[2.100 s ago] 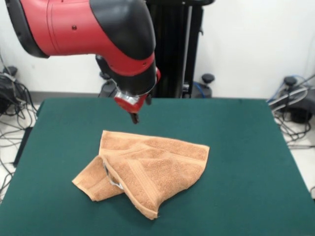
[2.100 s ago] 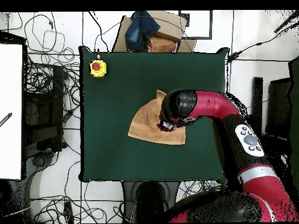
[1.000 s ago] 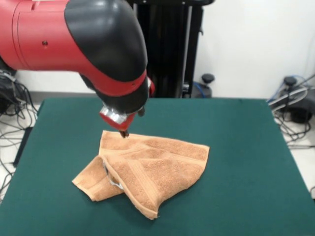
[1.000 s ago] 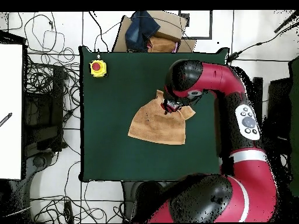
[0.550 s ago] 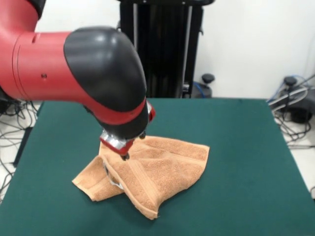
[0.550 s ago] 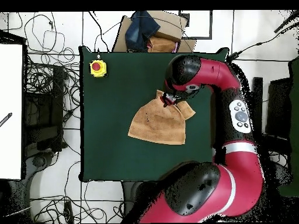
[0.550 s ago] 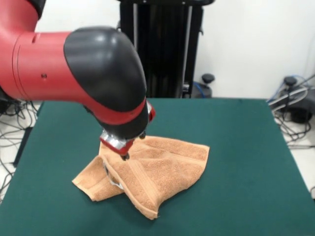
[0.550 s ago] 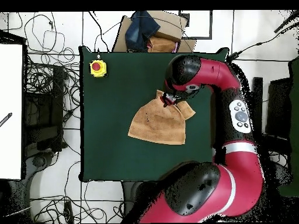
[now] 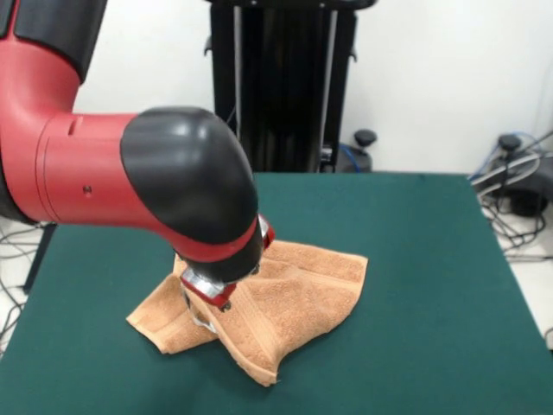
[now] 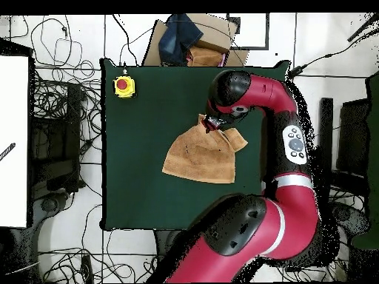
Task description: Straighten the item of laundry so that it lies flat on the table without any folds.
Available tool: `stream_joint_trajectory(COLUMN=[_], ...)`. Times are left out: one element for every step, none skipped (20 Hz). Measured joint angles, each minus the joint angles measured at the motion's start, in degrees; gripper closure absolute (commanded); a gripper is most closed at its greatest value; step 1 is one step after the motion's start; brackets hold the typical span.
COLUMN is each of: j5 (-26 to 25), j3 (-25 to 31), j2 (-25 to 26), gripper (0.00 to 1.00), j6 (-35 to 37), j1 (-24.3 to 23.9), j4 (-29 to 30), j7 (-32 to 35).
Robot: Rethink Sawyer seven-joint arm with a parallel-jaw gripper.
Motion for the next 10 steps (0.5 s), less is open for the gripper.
stream_joint_trajectory(j5=[0.0,0.0,-0.1,-0.2,-0.2,-0.5,-0.7,-0.8,-1.0,-1.0], j3=[0.0,0.0,0.0,0.0,0.0,0.0,0.0,0.0,0.0,0.0], j2=[0.3,0.5,1.1,1.6,1.8,2.4,2.8,3.1,3.5,3.7], gripper=[0.0,0.0,0.0,0.0,0.0,0.0,0.0,0.0,0.0,0.0], j6=[0.0,0.0,0.0,0.0,0.0,0.0,0.0,0.0,0.0,0.0], j1=[0.1,0.2,0.5,0.8,0.9,1.2,1.5,1.7,1.8,1.9], j4=[-0.3,-0.7,-1.6,-2.3,-2.8,-3.9,-4.8,-5.6,-6.3,-6.8], j7=[0.0,0.0,0.0,0.0,0.0,0.0,0.0,0.0,0.0,0.0])
